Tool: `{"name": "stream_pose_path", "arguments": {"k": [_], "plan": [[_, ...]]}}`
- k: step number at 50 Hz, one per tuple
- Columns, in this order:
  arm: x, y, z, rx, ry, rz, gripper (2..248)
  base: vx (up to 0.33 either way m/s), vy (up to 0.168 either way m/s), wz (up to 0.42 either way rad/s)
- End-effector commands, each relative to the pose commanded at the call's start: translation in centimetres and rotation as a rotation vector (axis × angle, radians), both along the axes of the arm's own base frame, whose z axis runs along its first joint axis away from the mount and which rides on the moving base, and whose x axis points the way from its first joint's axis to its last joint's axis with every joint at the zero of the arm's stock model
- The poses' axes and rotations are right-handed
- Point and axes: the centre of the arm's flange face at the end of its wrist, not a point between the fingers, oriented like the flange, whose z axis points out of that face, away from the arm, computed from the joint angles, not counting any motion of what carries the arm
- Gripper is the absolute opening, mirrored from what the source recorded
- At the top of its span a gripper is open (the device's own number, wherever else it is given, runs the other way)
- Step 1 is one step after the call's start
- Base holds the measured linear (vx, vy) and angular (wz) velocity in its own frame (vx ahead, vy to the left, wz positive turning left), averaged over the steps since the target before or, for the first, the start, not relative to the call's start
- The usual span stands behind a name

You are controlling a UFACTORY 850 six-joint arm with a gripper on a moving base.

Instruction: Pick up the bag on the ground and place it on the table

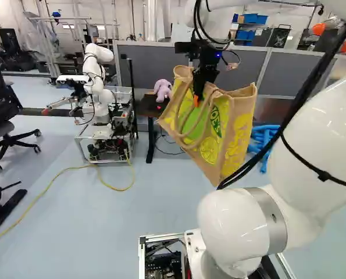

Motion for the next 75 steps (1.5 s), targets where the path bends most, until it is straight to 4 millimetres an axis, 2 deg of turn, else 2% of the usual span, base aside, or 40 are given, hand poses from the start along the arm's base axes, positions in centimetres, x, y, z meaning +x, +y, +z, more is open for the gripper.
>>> {"name": "stream_pose_path", "arguments": {"k": [75], "plan": [[0.00,0.00,0.00,0.000,0.000,0.000,22,0.133,-0.106,-0.170]]}}
